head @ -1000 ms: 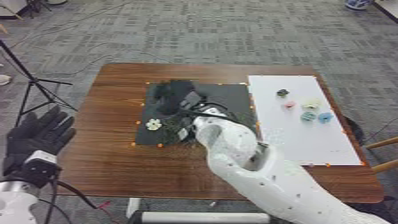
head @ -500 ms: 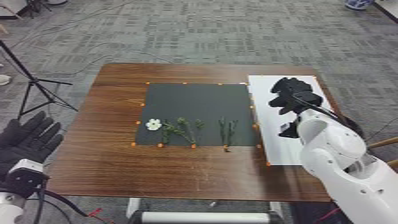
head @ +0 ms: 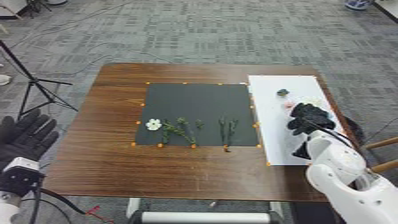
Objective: Arrange flowers
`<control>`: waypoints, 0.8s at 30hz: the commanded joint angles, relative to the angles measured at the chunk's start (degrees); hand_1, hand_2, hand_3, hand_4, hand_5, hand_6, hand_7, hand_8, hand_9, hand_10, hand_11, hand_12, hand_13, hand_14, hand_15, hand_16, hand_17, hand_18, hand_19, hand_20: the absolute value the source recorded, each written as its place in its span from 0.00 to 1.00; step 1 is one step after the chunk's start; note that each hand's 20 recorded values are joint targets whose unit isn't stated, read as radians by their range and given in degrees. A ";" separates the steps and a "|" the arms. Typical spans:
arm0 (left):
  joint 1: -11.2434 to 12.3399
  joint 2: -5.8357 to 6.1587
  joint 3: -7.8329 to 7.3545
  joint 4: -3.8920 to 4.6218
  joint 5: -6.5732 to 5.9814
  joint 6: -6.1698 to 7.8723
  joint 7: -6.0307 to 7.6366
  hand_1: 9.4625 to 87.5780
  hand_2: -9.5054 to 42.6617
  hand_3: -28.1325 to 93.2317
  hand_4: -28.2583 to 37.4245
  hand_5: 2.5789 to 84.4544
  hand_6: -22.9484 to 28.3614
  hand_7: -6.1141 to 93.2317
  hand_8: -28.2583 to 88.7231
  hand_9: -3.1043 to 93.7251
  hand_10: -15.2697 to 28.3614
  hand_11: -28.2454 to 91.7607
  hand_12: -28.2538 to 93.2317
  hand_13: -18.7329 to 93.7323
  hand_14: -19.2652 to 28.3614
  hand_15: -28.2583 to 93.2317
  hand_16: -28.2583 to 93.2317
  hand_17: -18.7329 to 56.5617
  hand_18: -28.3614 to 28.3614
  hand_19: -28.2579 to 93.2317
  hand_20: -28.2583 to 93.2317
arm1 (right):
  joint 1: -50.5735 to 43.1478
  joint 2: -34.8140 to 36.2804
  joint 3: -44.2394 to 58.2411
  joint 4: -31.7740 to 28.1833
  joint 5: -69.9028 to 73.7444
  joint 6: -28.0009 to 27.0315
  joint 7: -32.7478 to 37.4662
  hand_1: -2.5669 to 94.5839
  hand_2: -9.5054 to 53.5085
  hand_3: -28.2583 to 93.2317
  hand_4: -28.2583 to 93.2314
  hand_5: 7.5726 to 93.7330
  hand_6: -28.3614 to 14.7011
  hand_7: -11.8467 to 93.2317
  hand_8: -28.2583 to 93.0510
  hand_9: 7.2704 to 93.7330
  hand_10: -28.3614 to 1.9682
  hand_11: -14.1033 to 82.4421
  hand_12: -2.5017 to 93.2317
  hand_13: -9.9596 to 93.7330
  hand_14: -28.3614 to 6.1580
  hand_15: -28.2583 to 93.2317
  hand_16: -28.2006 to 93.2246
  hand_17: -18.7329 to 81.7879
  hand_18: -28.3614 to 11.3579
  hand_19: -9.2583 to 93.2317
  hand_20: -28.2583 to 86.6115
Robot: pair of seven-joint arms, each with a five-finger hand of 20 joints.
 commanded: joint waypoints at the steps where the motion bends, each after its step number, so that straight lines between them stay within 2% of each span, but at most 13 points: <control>1: 1.38 -0.28 -0.03 -0.87 -0.11 -0.43 0.63 0.23 0.45 0.81 0.03 0.45 0.61 0.16 0.18 0.37 0.66 0.36 0.35 0.36 0.68 0.42 0.23 0.21 0.70 0.37 0.33 | -0.87 0.03 3.11 -0.63 -1.98 2.27 1.20 0.54 0.00 0.87 0.00 0.55 0.56 0.24 0.14 0.51 0.46 0.29 0.15 0.70 0.46 0.86 0.44 0.44 0.10 0.82 0.54; 4: 1.61 -0.45 0.17 -0.86 -0.34 -0.64 0.46 0.23 0.45 0.81 0.03 0.45 0.61 0.16 0.18 0.37 0.67 0.36 0.35 0.36 0.69 0.42 0.23 0.21 0.70 0.37 0.33 | -2.13 0.53 4.33 -1.83 -3.13 5.04 1.19 0.55 0.00 0.86 0.00 0.56 0.57 0.25 0.14 0.53 0.47 0.30 0.15 0.70 0.47 0.86 0.45 0.44 0.11 0.83 0.54; 6: 1.74 -0.36 0.17 -0.91 -0.57 -0.45 0.51 0.23 0.45 0.81 0.03 0.45 0.61 0.16 0.18 0.37 0.66 0.36 0.35 0.36 0.69 0.42 0.23 0.21 0.70 0.37 0.33 | -2.23 0.86 4.67 -1.93 -4.12 4.53 1.19 0.56 0.00 0.86 0.00 0.58 0.57 0.25 0.14 0.54 0.47 0.30 0.15 0.70 0.48 0.86 0.46 0.45 0.11 0.83 0.54; 9: 1.65 -0.16 0.31 -1.00 -1.94 -1.14 0.91 0.23 0.45 0.81 0.03 0.45 0.61 0.16 0.18 0.37 0.66 0.36 0.35 0.36 0.69 0.42 0.23 0.21 0.70 0.37 0.34 | -1.61 0.90 5.59 -1.77 -2.87 -0.76 1.44 0.56 0.00 0.86 0.00 0.58 0.57 0.25 0.13 0.54 0.47 0.29 0.15 0.70 0.47 0.85 0.47 0.45 0.10 0.83 0.54; 11: 1.49 -0.27 0.39 -1.11 -1.79 -1.16 0.57 0.23 0.45 0.81 0.03 0.45 0.61 0.16 0.18 0.37 0.66 0.36 0.35 0.36 0.69 0.42 0.23 0.21 0.70 0.38 0.34 | -1.70 1.12 5.48 -1.06 -2.06 2.71 1.14 0.55 0.00 0.86 0.00 0.56 0.57 0.25 0.14 0.52 0.46 0.29 0.15 0.69 0.46 0.85 0.47 0.44 0.10 0.83 0.54; 12: 1.26 -0.22 0.62 -0.85 -1.18 -1.20 0.31 0.23 0.45 0.81 0.03 0.45 0.61 0.16 0.18 0.37 0.66 0.36 0.35 0.36 0.69 0.42 0.23 0.21 0.70 0.38 0.34 | -1.98 1.11 5.70 -1.06 -3.02 2.23 1.14 0.55 0.00 0.86 0.00 0.56 0.57 0.25 0.14 0.51 0.46 0.29 0.15 0.69 0.46 0.85 0.47 0.44 0.10 0.83 0.54; 14: 1.59 -0.48 0.55 -1.05 -1.54 -0.95 0.53 0.23 0.45 0.81 0.03 0.45 0.61 0.16 0.18 0.37 0.66 0.36 0.35 0.36 0.69 0.42 0.23 0.21 0.70 0.38 0.34 | -1.28 0.84 5.22 -0.53 -3.98 1.42 1.74 0.55 0.00 0.86 0.00 0.55 0.57 0.25 0.14 0.51 0.46 0.29 0.15 0.69 0.46 0.85 0.47 0.44 0.10 0.83 0.54; 16: 1.11 -0.46 0.71 -0.89 -1.15 -0.76 0.11 0.23 0.45 0.81 0.03 0.45 0.61 0.16 0.18 0.37 0.66 0.36 0.35 0.36 0.69 0.42 0.23 0.21 0.70 0.38 0.34 | -0.98 0.76 5.40 -0.24 -2.25 0.60 1.96 0.55 0.00 0.86 0.00 0.55 0.56 0.24 0.14 0.52 0.46 0.29 0.15 0.69 0.46 0.85 0.47 0.44 0.10 0.83 0.54; 18: 1.23 -0.31 0.61 -0.84 -1.24 -1.16 0.23 0.23 0.45 0.81 0.03 0.45 0.61 0.16 0.18 0.37 0.66 0.36 0.35 0.36 0.69 0.42 0.23 0.21 0.70 0.38 0.34 | -0.98 0.49 5.46 0.26 -2.56 -0.37 2.05 0.56 0.00 0.86 0.00 0.55 0.56 0.24 0.14 0.51 0.46 0.29 0.15 0.69 0.46 0.85 0.47 0.44 0.10 0.83 0.54; 21: 1.38 -0.12 0.55 -0.96 -1.04 -0.81 0.38 0.23 0.45 0.81 0.03 0.45 0.61 0.16 0.18 0.37 0.66 0.36 0.35 0.36 0.69 0.42 0.23 0.21 0.70 0.38 0.34 | -1.00 0.04 5.61 0.90 -1.54 -1.99 2.39 0.56 0.00 0.86 0.00 0.53 0.55 0.23 0.14 0.49 0.45 0.28 0.14 0.69 0.46 0.85 0.47 0.44 0.10 0.83 0.54; 24: 1.28 -0.27 0.40 -0.86 -0.96 -1.25 -0.55 0.23 0.45 0.81 0.03 0.45 0.61 0.16 0.18 0.37 0.66 0.36 0.35 0.36 0.68 0.42 0.23 0.21 0.70 0.38 0.34 | -1.42 -0.39 6.17 1.40 0.03 -4.01 2.38 0.56 0.00 0.86 0.00 0.52 0.54 0.23 0.14 0.49 0.45 0.28 0.14 0.69 0.46 0.85 0.47 0.44 0.10 0.83 0.54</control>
